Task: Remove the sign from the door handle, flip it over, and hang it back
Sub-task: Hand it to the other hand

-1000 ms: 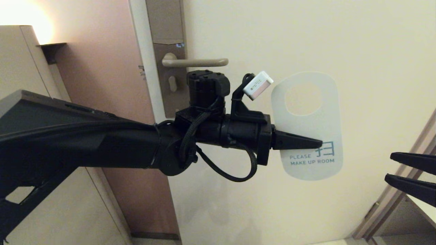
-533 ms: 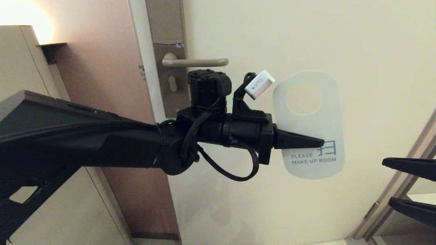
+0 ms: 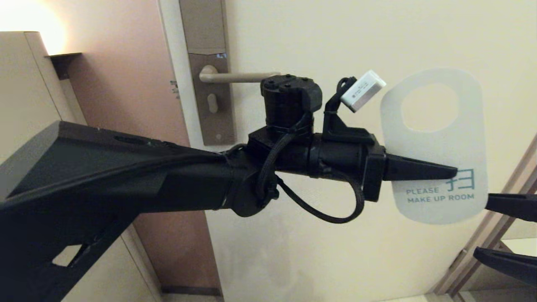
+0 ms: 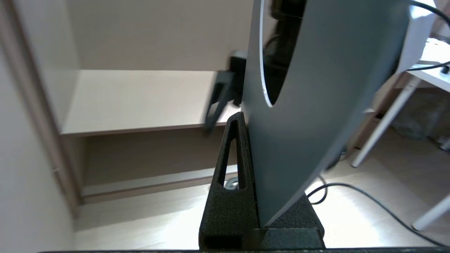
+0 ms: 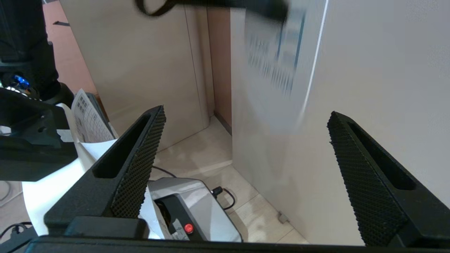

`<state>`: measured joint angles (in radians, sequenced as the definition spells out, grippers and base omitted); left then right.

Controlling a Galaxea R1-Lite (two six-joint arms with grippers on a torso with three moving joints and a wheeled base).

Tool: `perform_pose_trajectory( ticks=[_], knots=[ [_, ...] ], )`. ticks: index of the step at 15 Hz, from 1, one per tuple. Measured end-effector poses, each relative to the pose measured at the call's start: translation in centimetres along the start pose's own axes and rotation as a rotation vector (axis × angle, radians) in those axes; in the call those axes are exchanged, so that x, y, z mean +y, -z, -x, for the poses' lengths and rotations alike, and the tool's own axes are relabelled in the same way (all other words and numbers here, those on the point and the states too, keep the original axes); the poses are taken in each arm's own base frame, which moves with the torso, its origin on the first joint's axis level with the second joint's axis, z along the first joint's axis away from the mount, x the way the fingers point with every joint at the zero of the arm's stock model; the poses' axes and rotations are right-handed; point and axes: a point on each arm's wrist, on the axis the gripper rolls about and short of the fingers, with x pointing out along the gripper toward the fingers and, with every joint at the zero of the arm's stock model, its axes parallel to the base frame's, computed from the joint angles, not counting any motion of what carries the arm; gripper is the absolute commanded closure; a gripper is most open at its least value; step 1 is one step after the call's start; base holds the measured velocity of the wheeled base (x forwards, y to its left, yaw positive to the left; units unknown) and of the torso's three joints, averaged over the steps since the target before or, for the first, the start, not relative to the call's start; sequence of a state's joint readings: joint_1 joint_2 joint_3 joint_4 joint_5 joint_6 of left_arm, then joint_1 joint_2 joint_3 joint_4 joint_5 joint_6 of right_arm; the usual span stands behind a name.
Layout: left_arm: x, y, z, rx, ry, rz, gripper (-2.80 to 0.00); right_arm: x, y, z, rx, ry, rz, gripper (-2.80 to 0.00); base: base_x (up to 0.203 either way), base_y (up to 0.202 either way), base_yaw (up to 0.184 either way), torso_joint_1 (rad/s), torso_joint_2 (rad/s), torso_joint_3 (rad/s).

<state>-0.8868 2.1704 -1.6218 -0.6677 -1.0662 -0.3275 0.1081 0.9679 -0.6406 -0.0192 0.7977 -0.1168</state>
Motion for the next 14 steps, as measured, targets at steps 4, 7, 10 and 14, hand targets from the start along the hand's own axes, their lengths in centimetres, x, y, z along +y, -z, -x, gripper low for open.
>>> perform_pose_trajectory(
  ticks=[4, 7, 10, 14],
  knots=[
    [0.1, 1.0, -1.4, -0.003, 0.004, 0.002, 0.0, 0.5, 0.1, 0.5, -0.014, 0.004, -0.045, -2.8, 0.0, 0.0, 0.0, 0.0, 0.0, 0.0],
    [0.4, 1.7, -1.9, 0.005, 0.007, 0.015, 0.0, 0.8, 0.2, 0.8, -0.021, 0.006, -0.046, -2.8, 0.0, 0.0, 0.0, 0.0, 0.0, 0.0],
    [0.6, 2.4, -2.6, -0.006, -0.031, 0.022, 0.0, 1.1, 0.7, 1.0, -0.019, 0.006, -0.048, -2.8, 0.0, 0.0, 0.0, 0.0, 0.0, 0.0],
    [0.7, 2.4, -3.4, -0.045, -0.007, 0.029, 0.0, 1.2, 1.1, 1.0, -0.015, 0.001, -0.052, -2.8, 0.0, 0.0, 0.0, 0.0, 0.0, 0.0]
  ],
)
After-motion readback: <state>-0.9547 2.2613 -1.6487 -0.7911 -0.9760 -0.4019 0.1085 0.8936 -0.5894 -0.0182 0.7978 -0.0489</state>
